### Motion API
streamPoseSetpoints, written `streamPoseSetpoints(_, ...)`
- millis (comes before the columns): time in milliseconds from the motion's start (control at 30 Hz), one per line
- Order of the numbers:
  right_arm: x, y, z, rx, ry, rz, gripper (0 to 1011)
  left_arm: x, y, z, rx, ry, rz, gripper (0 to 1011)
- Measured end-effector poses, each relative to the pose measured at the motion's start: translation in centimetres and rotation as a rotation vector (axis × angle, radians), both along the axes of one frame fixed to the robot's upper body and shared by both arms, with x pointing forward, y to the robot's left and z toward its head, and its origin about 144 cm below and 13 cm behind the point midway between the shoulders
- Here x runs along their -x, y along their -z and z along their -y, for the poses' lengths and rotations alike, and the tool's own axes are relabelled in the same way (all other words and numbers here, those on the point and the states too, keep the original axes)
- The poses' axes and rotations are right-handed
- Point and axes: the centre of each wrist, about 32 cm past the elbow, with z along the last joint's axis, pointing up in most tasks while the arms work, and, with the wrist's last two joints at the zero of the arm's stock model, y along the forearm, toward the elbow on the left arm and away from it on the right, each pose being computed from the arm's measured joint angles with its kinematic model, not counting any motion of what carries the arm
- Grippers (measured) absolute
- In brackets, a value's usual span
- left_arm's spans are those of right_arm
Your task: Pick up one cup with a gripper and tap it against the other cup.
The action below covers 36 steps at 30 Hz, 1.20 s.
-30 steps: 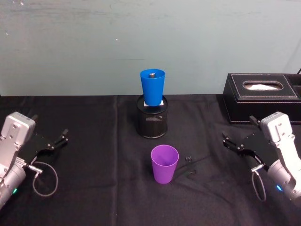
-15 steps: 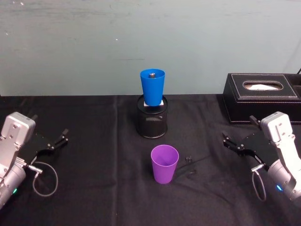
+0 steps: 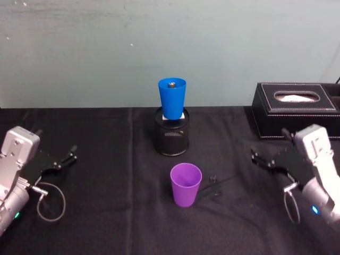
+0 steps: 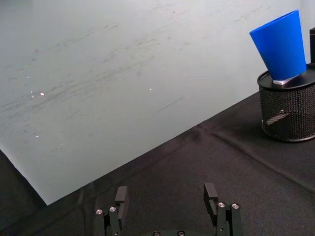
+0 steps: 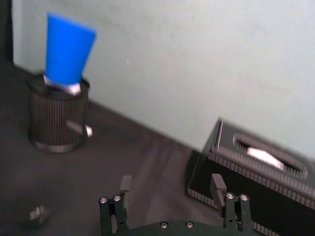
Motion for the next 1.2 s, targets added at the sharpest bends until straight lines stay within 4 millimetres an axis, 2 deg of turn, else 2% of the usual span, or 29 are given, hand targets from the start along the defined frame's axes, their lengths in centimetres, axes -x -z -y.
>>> streamPoseSetpoints(133, 0.3, -0.9, -0.1, -0.027, -0.043, 0.038, 1000, 0.0, 0.0, 0.0, 0.0, 0.0, 0.0, 1000)
streamPoseSetpoints(300, 1.4, -1.1, -0.1, -0.087, -0.105, 0.036, 1000, 0.0, 0.0, 0.0, 0.0, 0.0, 0.0, 1000)
streamPoseSetpoints(500, 3.4, 0.3, -0.2, -0.186, -0.228, -0.049, 1000, 0.0, 0.0, 0.0, 0.0, 0.0, 0.0, 1000)
streamPoseSetpoints(667, 4.3, 1.4, -0.8, -0.231, -0.32, -0.099, 1000, 0.0, 0.0, 0.0, 0.0, 0.0, 0.0, 1000)
streamPoseSetpoints(800, 4.2, 2.2, -1.5, -0.26, -0.385, -0.133, 1000, 0.0, 0.0, 0.0, 0.0, 0.0, 0.0, 1000)
streamPoseSetpoints(1200, 1.8, 3.4, -3.5, -0.275, -0.48, -0.217, 1000, 0.0, 0.0, 0.0, 0.0, 0.0, 0.0, 1000)
